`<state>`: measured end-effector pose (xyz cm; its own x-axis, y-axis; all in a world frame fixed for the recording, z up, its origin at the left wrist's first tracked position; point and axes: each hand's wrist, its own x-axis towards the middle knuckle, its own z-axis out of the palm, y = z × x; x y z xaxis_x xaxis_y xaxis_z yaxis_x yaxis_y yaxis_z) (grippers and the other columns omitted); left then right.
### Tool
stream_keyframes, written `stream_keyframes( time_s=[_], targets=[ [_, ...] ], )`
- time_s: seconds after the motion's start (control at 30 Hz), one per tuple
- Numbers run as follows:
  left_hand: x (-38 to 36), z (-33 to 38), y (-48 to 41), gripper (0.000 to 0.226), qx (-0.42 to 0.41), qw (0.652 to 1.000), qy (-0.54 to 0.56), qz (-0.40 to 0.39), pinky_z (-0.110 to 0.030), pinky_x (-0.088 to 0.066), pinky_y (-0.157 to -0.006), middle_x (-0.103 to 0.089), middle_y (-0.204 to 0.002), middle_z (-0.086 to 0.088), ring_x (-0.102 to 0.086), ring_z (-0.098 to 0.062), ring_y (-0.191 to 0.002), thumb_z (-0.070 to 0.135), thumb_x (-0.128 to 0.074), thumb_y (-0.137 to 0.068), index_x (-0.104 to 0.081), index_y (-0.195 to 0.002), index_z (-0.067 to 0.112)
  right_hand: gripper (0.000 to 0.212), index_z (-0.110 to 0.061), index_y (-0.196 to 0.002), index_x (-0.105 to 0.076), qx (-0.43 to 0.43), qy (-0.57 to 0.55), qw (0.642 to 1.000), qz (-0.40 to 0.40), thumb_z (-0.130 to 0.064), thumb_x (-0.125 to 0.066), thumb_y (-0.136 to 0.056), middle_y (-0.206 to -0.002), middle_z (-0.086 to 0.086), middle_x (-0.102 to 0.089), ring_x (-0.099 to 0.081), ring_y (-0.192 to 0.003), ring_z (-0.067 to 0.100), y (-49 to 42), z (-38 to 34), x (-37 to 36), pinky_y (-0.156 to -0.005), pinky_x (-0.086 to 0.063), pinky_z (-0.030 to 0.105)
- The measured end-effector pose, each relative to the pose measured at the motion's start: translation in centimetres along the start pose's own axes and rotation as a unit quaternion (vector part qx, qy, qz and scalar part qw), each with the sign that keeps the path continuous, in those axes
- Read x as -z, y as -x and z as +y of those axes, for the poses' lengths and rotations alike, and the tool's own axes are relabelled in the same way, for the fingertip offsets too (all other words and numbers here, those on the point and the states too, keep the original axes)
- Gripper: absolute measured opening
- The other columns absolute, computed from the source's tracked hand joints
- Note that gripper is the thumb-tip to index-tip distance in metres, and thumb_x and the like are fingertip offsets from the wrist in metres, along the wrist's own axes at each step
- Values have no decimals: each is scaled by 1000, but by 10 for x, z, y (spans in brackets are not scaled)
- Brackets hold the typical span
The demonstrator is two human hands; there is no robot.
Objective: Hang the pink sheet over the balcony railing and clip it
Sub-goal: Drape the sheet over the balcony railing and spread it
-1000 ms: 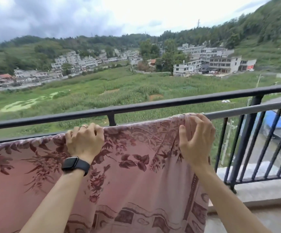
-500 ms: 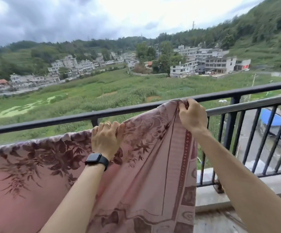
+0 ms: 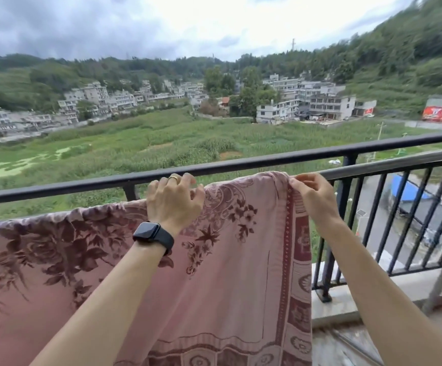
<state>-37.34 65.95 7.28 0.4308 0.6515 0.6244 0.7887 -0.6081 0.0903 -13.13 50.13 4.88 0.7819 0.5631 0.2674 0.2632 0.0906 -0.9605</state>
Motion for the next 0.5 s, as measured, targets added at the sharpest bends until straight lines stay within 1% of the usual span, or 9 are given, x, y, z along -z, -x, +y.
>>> stream_keyframes(
  time_s=[0.03, 0.1, 0.17, 0.2, 0.23, 0.3, 0.4, 0.47, 0.5],
  targets=[
    [0, 14, -1, 39, -30, 999, 14, 3, -46, -34, -101, -68, -108, -4, -59, -26, -103, 50, -40, -94, -58, -118, 24, 24, -22, -107, -64, -21, -15, 1000, -8, -38, -69, -90, -106, -2, -68, -66, -98, 15, 6, 6, 2, -81, -53, 32],
    [-3, 45, 0, 48, -100, 995, 25, 1, -45, -33, -107, -65, -119, -5, -58, -27, -110, 54, -42, -93, -52, -129, 23, 26, -20, -111, -62, -67, -9, 996, -66, -37, -66, -93, -106, 2, -69, -69, -94, 18, 17, 17, 6, -75, -55, 34],
    [-11, 74, 3, 55, -153, 988, 33, -12, -45, -30, -111, -60, -130, -6, -54, -28, -118, 58, -43, -93, -46, -137, 25, 18, -23, -105, -66, -73, 19, 991, -109, -37, -66, -93, -100, 6, -73, -72, -88, 24, 22, 26, 11, -76, -60, 43],
    [-16, 86, 5, 56, -164, 985, 38, -27, -46, -30, -111, -57, -133, -6, -51, -29, -121, 58, -43, -92, -44, -139, 28, 14, -23, -101, -68, -58, 28, 993, -101, -35, -66, -93, -96, 6, -74, -73, -86, 25, 23, 27, 14, -78, -61, 46],
    [-22, 93, 6, 54, -168, 984, 42, -38, -46, -32, -109, -55, -135, -4, -49, -28, -124, 57, -44, -93, -43, -139, 31, 11, -22, -98, -69, -36, 37, 996, -77, -33, -67, -93, -92, 6, -74, -73, -83, 24, 24, 26, 18, -78, -61, 45],
    [-35, 93, 5, 45, -173, 983, 43, -35, -46, -39, -101, -51, -136, 0, -48, -28, -122, 48, -49, -95, -44, -138, 36, 13, -21, -97, -72, 13, 68, 998, 3, -32, -69, -92, -87, -1, -73, -70, -78, 17, 21, 19, 28, -73, -61, 36],
    [-47, 77, 2, 40, -197, 980, 35, 10, -48, -50, -86, -56, -127, 1, -57, -27, -106, 37, -54, -98, -47, -136, 35, 11, -24, -97, -74, 74, 68, 991, 92, -32, -70, -91, -81, -10, -72, -68, -74, 8, 11, 8, 39, -65, -56, 22],
    [-46, 69, 0, 41, -195, 979, 48, 23, -46, -53, -81, -63, -119, -2, -62, -26, -98, 41, -50, -99, -47, -138, 31, 10, -24, -97, -74, 82, 76, 988, 107, -31, -68, -93, -80, -12, -70, -66, -70, 7, 2, 1, 41, -61, -54, 18],
    [-44, 66, -2, 43, -181, 982, 54, 25, -45, -54, -81, -67, -112, -4, -65, -27, -95, 46, -47, -99, -48, -137, 27, 12, -24, -98, -74, 77, 79, 988, 108, -32, -68, -93, -81, -13, -71, -66, -72, 7, -4, -1, 42, -64, -55, 19]
  ],
)
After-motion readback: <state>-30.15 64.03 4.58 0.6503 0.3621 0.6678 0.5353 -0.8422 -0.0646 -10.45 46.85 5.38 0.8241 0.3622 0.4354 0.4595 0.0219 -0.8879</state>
